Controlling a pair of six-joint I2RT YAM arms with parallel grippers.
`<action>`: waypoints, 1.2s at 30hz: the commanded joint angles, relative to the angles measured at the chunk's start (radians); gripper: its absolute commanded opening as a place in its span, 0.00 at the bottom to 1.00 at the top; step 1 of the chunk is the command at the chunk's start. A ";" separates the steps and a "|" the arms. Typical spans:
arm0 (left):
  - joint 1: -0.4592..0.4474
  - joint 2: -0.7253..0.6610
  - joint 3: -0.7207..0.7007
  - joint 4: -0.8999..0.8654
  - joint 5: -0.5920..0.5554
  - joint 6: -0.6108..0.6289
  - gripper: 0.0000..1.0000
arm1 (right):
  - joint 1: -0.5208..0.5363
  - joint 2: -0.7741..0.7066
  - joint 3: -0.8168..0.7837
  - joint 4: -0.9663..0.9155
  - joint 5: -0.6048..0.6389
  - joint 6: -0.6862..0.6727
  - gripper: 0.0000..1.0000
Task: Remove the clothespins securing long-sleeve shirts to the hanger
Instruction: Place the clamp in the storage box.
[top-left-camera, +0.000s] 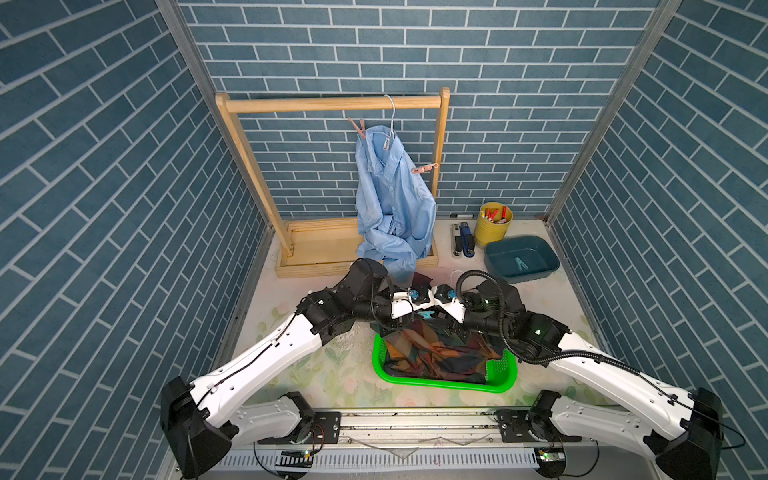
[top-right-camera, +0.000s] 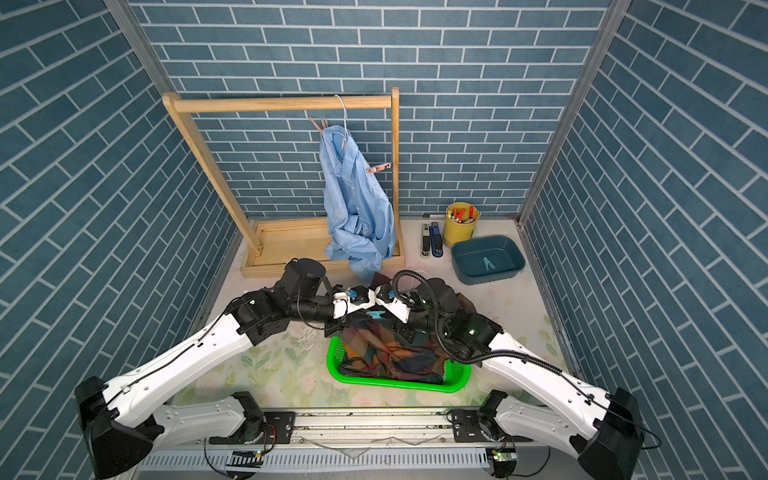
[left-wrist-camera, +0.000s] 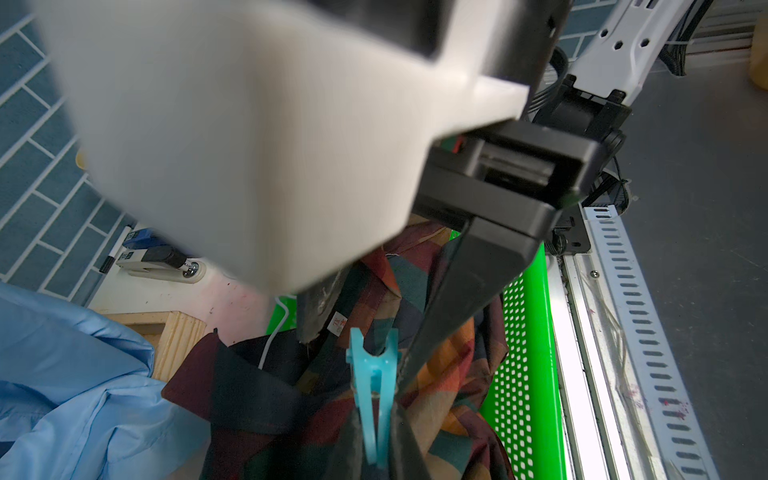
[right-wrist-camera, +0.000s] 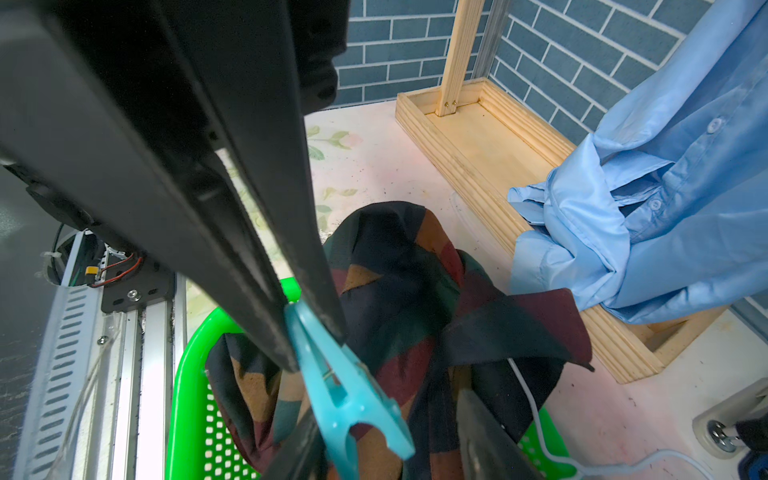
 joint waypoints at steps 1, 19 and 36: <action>0.003 -0.008 -0.015 0.020 0.021 0.000 0.00 | 0.005 0.011 0.040 -0.008 -0.035 -0.057 0.49; 0.003 0.002 -0.020 0.022 0.009 0.001 0.03 | 0.003 0.005 0.040 -0.023 -0.041 -0.057 0.23; 0.003 0.017 -0.020 0.018 0.014 0.000 0.23 | 0.006 0.025 0.066 -0.036 -0.072 -0.034 0.00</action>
